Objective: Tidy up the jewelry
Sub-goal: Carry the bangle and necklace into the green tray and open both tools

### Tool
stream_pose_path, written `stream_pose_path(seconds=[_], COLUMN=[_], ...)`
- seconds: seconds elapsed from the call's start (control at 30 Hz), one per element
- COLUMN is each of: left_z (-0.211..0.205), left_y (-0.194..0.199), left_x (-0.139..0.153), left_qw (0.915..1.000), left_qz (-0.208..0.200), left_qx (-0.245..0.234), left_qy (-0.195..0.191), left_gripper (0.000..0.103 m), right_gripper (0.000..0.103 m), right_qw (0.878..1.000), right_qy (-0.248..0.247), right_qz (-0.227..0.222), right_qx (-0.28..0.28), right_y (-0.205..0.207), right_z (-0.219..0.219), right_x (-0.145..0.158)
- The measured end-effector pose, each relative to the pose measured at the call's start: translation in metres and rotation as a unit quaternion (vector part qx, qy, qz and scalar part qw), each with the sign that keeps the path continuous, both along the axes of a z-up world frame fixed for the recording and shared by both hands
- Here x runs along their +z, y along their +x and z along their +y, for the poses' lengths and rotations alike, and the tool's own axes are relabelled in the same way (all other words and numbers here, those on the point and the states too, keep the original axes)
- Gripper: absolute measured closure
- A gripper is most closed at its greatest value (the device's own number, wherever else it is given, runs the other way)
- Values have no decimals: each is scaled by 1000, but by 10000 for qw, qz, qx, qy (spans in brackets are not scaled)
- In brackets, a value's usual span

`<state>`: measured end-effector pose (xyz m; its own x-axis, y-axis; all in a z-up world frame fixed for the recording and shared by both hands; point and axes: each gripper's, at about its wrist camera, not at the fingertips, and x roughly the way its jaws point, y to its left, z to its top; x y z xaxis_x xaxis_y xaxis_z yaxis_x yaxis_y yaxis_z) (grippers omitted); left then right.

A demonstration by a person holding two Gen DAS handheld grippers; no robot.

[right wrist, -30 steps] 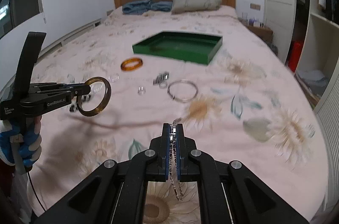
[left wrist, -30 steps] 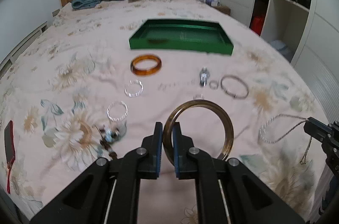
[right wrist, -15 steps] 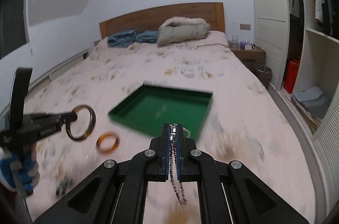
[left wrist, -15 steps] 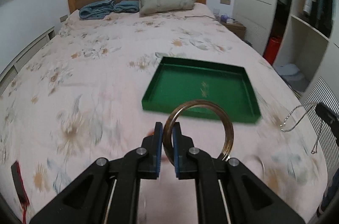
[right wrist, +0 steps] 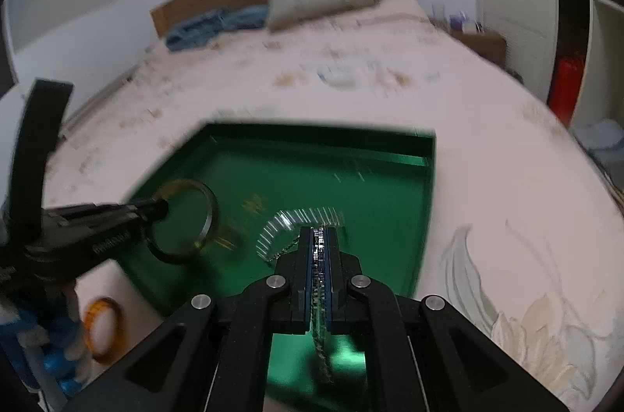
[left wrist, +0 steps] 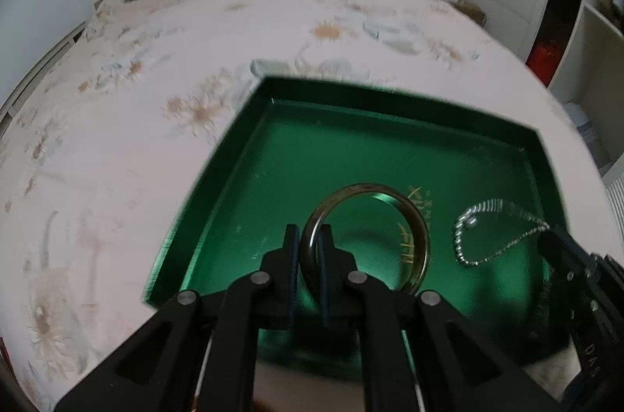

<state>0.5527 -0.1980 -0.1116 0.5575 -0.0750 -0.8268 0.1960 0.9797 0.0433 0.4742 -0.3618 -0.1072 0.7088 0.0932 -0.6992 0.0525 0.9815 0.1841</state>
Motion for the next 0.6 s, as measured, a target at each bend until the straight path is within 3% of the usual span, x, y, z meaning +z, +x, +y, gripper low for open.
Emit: stream_pose_path(seconds=[0.13, 0.2, 0.27, 0.3, 0.33, 0.47, 0.6], left_z=[0, 1, 3, 4, 8, 29, 68], left_y=[7, 9, 11, 11, 10, -6, -58], left_x=[-16, -17, -16, -14, -9, 24, 84], left_qw=[9998, 9998, 9998, 9998, 9998, 9996, 9974], left_qz=[123, 118, 161, 188, 193, 10, -663], left_qx=[93, 125, 106, 80, 48, 45, 26], left_qy=[89, 100, 98, 62, -11, -262, -281], left_gripper=[95, 94, 93, 93, 93, 92, 92], right_gripper=[98, 93, 73, 54, 50, 50, 50], right_qw=[9999, 9998, 9998, 9997, 9997, 9995, 9982], right_qy=[-21, -80, -111, -193, -235, -278, -312], right_qz=[118, 159, 164, 129, 67, -152, -493], right_qx=[-4, 24, 62, 40, 36, 28, 112], right_y=[-2, -2, -3, -6, -11, -37, -84], right_z=[-4, -2, 0, 2, 2, 2, 8], right_x=[-14, -13, -8, -2, 4, 38, 80])
